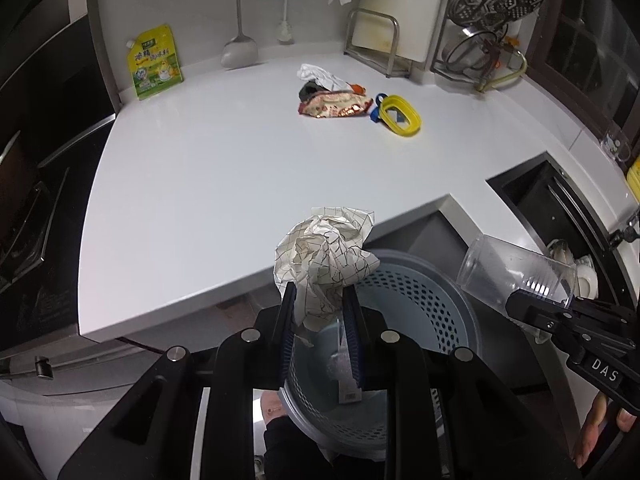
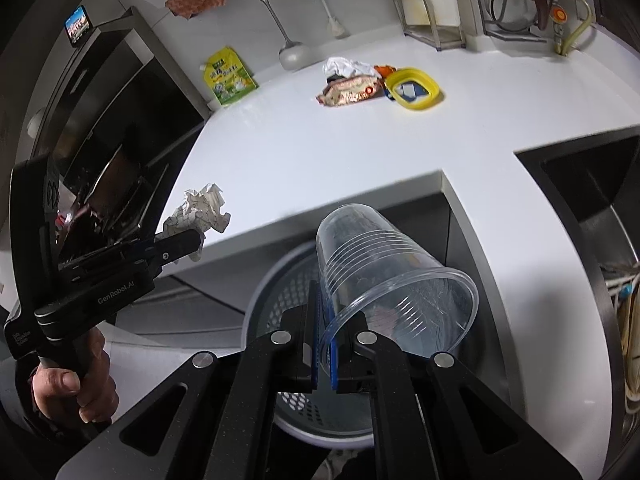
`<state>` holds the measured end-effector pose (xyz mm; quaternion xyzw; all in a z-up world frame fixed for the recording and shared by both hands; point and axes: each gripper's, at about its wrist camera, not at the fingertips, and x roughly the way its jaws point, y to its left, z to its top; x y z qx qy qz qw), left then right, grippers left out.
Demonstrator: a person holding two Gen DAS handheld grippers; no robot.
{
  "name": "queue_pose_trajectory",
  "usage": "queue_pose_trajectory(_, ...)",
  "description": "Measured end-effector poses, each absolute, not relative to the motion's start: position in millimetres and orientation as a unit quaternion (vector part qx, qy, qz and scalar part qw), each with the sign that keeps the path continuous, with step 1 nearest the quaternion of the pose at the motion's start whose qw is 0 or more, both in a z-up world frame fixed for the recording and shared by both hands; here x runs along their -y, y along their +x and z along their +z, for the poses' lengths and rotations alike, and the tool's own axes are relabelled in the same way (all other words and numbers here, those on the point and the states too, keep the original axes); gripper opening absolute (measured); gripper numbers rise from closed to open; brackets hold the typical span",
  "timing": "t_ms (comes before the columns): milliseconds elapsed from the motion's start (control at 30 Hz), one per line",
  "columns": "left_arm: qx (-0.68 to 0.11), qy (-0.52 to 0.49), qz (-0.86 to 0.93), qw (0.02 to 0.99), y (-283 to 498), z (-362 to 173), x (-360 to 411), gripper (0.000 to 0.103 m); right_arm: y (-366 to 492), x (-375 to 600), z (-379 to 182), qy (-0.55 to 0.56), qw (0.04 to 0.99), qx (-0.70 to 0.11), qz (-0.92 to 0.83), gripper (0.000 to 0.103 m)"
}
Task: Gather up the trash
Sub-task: 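Carry the cup and crumpled paper over the grey bin and release both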
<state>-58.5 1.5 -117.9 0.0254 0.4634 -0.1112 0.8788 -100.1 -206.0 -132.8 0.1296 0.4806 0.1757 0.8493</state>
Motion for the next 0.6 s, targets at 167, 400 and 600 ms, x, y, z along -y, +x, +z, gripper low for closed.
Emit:
queue_pose_trajectory(167, -0.481, 0.025, -0.126, 0.867, -67.8, -134.1, 6.4, 0.023, -109.6, 206.1, -144.5, 0.128, 0.839, -0.498, 0.177, 0.004)
queue_pose_trajectory(400, -0.504, 0.04, -0.135, 0.852, -73.5, -154.3, 17.9, 0.023, -115.8, 198.8, -156.4, 0.113, 0.83, -0.515, 0.179, 0.004)
queue_pose_trajectory(600, -0.519, 0.051, -0.143, 0.841, -77.5, -165.5, 25.0, 0.023, -113.2, 193.2, -175.1, 0.114, 0.814, -0.542, 0.175, 0.004)
